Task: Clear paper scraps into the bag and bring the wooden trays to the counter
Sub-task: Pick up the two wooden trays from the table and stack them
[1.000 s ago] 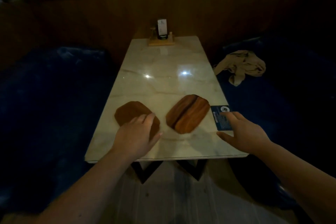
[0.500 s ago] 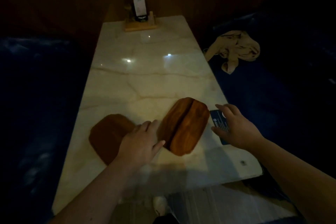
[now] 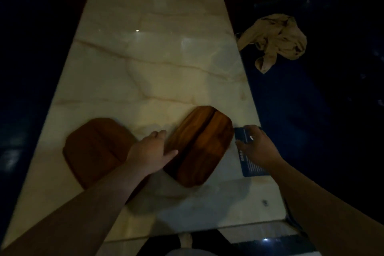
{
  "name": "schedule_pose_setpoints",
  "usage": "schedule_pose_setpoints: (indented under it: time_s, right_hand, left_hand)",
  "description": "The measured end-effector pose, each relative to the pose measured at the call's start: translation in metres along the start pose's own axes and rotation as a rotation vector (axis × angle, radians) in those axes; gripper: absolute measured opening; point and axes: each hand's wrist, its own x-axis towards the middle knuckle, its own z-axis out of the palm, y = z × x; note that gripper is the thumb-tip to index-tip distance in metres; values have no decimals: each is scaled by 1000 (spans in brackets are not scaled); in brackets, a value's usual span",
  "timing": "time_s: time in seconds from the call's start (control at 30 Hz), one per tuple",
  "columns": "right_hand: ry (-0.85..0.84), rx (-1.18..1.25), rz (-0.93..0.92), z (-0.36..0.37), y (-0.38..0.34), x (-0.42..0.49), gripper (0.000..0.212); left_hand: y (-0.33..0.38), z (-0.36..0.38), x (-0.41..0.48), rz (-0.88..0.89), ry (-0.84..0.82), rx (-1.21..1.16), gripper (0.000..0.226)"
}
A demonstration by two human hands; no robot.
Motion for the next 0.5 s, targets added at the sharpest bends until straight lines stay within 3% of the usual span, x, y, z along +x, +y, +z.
schedule_pose_setpoints:
  time_s: [0.23,0.5]
  right_hand:
    - [-124,44,-14,-8,-2,77,66]
    - [-231,184,70,15,11,113,66]
  left_hand:
    - [13,24,9,-212,-37,-46,70]
    - [27,55,16,-506,-139,-350,72]
